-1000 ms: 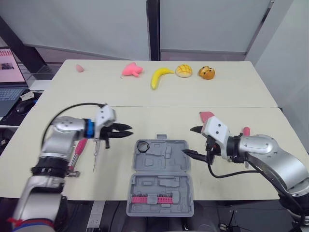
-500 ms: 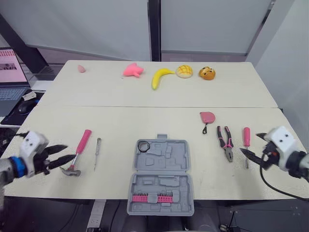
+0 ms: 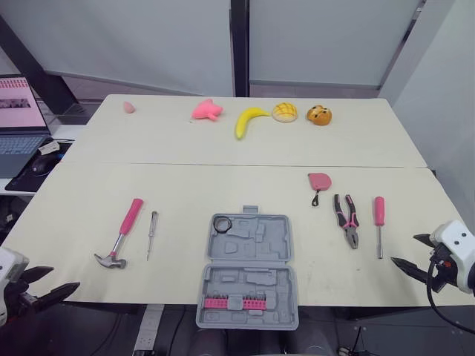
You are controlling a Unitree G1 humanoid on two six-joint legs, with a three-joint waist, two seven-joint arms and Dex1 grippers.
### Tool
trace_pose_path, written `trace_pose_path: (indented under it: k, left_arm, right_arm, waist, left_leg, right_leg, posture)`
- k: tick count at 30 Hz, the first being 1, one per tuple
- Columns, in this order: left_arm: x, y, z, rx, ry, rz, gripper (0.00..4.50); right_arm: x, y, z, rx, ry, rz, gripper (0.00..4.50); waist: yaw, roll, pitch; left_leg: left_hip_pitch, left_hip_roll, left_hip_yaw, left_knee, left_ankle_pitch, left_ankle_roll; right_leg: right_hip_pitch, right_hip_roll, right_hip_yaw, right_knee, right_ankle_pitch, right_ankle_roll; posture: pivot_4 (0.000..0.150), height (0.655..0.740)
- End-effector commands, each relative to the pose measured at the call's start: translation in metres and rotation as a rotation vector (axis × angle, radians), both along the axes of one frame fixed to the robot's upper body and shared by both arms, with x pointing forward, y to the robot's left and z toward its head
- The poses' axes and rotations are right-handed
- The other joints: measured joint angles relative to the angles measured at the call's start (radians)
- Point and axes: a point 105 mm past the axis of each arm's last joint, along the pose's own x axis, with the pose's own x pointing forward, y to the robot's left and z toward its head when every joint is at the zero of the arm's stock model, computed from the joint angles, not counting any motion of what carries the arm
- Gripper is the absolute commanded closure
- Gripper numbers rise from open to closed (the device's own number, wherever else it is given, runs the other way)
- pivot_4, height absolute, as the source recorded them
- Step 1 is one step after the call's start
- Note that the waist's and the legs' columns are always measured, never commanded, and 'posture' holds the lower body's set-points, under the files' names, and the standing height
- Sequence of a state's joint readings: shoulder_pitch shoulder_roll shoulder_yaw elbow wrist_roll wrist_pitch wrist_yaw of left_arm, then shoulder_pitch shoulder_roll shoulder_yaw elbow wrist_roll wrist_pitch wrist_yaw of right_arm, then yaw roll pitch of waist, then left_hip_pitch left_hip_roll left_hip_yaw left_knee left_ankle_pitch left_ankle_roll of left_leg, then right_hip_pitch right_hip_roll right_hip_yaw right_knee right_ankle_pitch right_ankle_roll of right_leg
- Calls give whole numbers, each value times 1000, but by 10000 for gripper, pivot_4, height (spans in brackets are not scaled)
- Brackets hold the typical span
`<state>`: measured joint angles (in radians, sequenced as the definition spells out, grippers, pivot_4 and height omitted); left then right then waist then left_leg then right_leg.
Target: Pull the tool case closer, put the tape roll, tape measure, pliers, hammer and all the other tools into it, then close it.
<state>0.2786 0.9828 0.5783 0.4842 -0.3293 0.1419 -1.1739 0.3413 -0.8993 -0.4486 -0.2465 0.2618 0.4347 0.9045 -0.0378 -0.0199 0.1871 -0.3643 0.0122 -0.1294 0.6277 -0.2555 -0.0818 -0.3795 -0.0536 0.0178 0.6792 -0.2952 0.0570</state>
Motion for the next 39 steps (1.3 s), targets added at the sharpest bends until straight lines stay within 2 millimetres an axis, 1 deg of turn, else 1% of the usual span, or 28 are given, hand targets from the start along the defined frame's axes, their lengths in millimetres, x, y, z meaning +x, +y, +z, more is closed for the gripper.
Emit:
trace_pose_path:
  k: [1, 4, 7, 12, 13, 14, 15, 17, 19, 21, 23, 25, 29, 30, 34, 39]
  left_arm:
    - [5, -3, 12, 3, -58, -17, 345]
    - [21, -22, 21, -7, -109, -92, 345]
    - [47, -59, 37, -50, -181, -219, 345]
    - [72, -114, 58, -90, -247, -424, 345]
    - [77, -128, 63, -101, -267, -477, 345]
    - [81, -141, 69, -115, -287, -523, 0]
    - [84, -153, 73, -125, -304, -565, 0]
    - [85, -182, 84, -154, -337, -687, 0]
    - [85, -205, 93, -186, -357, -777, 0]
    - [83, -225, 101, -209, -380, -869, 0]
    - [84, -240, 110, -235, -410, -931, 0]
    - [85, -252, 118, -262, -444, -986, 0]
    - [90, -267, 127, -292, -475, -1032, 0]
    - [92, -269, 129, -297, -483, -1037, 0]
    - [93, -275, 127, -298, -479, -1057, 0]
    - [93, -282, 124, -302, -481, -1074, 0]
  right_arm:
    - [5, 2, 8, -35, -36, 34, 0]
    - [16, 13, 14, -31, -89, 60, 0]
    - [29, 42, 20, 44, -138, 109, 0]
    - [48, 77, 28, 125, -216, 125, 0]
    - [51, 84, 29, 140, -229, 126, 0]
    - [54, 90, 29, 151, -239, 129, 3717]
    - [56, 95, 28, 161, -245, 131, 5593]
    - [62, 105, 27, 179, -255, 126, 12701]
    - [70, 113, 24, 186, -265, 104, 19489]
    - [79, 119, 18, 187, -268, 65, 19489]
    - [90, 126, 12, 190, -274, 26, 19489]
    - [104, 134, 8, 191, -286, -31, 19489]
    - [125, 145, 3, 205, -286, -110, 19489]
    - [130, 148, 1, 206, -284, -127, 19489]
    - [151, 145, -3, 225, -284, -248, 19489]
    - [165, 141, -17, 225, -248, -337, 19489]
  waist:
    - [1, 0, 0]
    - [1, 0, 0]
    - [5, 0, 0]
    - [5, 0, 0]
    - [5, 0, 0]
    - [5, 0, 0]
    - [6, 0, 0]
    - [5, 0, 0]
    - [5, 0, 0]
    - [3, 1, 0]
    - [2, 1, 1]
    - [2, 1, 1]
    - [2, 1, 1]
    - [2, 1, 1]
    - [0, 1, 1]
    - [-3, 1, 1]
  left_leg:
    - [0, 0, 0, 0, 0, 0]
    - [0, 0, 0, 0, 0, 0]
    - [0, 0, 0, 1, 0, 0]
    - [-1, 0, 0, 0, 0, 0]
    - [-1, 0, 0, 0, 0, 0]
    - [-1, 0, 0, 0, 0, 0]
    - [-2, 0, 0, 0, 0, 0]
    - [-2, 0, 0, 0, 0, 0]
    - [-2, 0, 0, 0, 0, 0]
    - [-2, 0, 0, 0, 0, 0]
    - [-2, 0, 0, 0, 0, 0]
    - [-1, 0, 0, 0, 0, 0]
    - [-1, -1, 0, 0, 0, 0]
    - [-1, -1, 0, 0, 0, 0]
    - [-2, -1, 0, 0, 0, 0]
    - [-6, -1, 0, 0, 0, 0]
  right_leg:
    - [0, 0, 0, 0, 0, 0]
    - [0, 0, 0, 0, 0, 0]
    - [0, 0, 0, 0, 0, 1]
    - [0, 0, 0, 0, 1, 1]
    - [0, 0, 0, -1, 1, 1]
    - [0, 0, 0, -1, 1, 1]
    - [0, 0, 0, -1, 1, 0]
    - [0, 0, 0, -1, 1, 0]
    - [-1, 0, 0, -1, 2, 0]
    - [-1, 0, 1, -1, 1, 0]
    - [-1, 1, 0, -1, 1, 0]
    - [-1, 1, 1, 0, 1, 1]
    - [-1, 1, 1, 0, 2, 0]
    - [-1, 1, 1, 0, 3, -3]
    - [-2, 1, 1, 0, 4, -3]
    - [-6, 1, 1, 1, 4, -4]
  posture:
    - [1500, 7369]
    - [1500, 7369]
    - [1500, 7369]
    - [1500, 7369]
    - [1500, 7369]
    - [1500, 7369]
    - [1500, 7369]
    - [1500, 7369]
    - [1500, 7369]
    - [1500, 7369]
    - [1500, 7369]
    - [1500, 7369]
    - [1500, 7369]
    - [1500, 7369]
    - [1500, 7369]
    - [1500, 7369]
